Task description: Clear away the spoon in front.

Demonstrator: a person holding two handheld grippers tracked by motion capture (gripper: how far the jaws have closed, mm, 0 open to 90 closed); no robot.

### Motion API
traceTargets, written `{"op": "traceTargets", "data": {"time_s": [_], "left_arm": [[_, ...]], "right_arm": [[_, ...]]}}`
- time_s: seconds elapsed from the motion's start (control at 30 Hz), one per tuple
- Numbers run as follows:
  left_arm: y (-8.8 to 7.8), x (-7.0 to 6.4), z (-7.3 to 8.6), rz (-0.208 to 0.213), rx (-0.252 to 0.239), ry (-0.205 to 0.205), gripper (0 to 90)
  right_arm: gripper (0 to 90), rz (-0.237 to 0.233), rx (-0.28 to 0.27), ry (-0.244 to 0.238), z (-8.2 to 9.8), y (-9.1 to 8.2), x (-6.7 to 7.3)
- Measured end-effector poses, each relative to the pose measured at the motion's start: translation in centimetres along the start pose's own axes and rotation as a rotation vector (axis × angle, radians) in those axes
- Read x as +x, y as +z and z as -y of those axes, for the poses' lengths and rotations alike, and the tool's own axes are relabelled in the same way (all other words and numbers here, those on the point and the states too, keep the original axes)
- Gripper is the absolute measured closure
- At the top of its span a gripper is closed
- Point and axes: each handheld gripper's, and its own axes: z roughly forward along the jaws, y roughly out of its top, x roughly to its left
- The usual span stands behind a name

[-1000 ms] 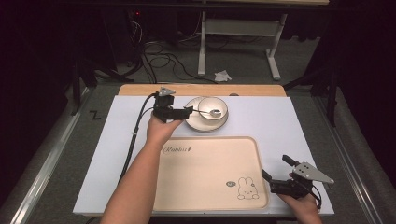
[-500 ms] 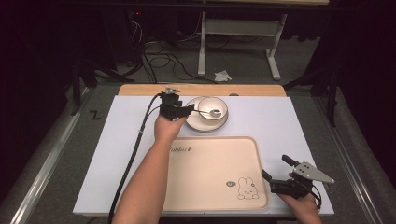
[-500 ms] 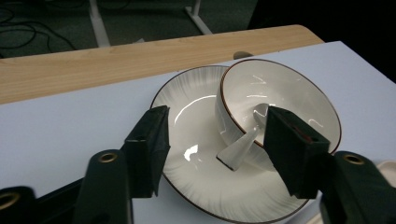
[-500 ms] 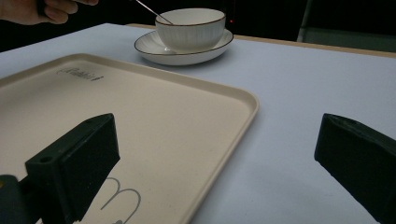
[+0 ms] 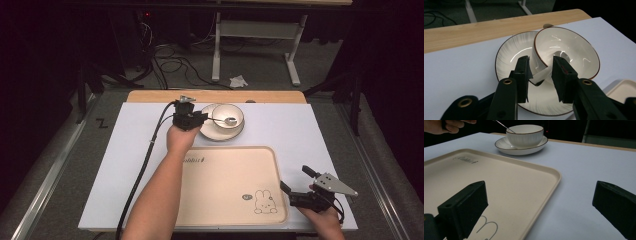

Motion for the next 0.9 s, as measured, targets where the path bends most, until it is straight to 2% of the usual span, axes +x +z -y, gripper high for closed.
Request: {"op": "traceTargets", "data": {"time_s": [0.2,0.53,0.6,0.77,0.8,0.9], "left_arm": [[-0.2,0.1,-0.1,0.011,0.006,0.001,76.0],[-0.8,-0.1,0.0,0.054,0.013,0.053,88.0],[-0.8,-0.4,0.0,0.054,0.012,0.065,88.8],[-0.9,-0.6,0.0,0.066,0.011,0.064,89.4],[-0.9,-0.7,0.0,0.068,0.004,0.064,89.4],[-1.0,-1.0,-0.1,0.069,-0.018,0.065,89.5]], "right_arm": [[0.6,0.000,-0.001,-0.005,0.0,0.0,0.0],[0.6,0.003,0.002,-0.004,0.0,0.1,-0.1],[0.7,0.002,0.002,-0.007,0.0,0.1,-0.1],[0.7,-0.003,0.006,-0.008,0.0,0.1,0.2],[0.7,-0.004,0.011,0.003,0.0,0.1,0.2],[0.7,0.002,0.007,-0.005,0.0,0.1,0.0]]}}
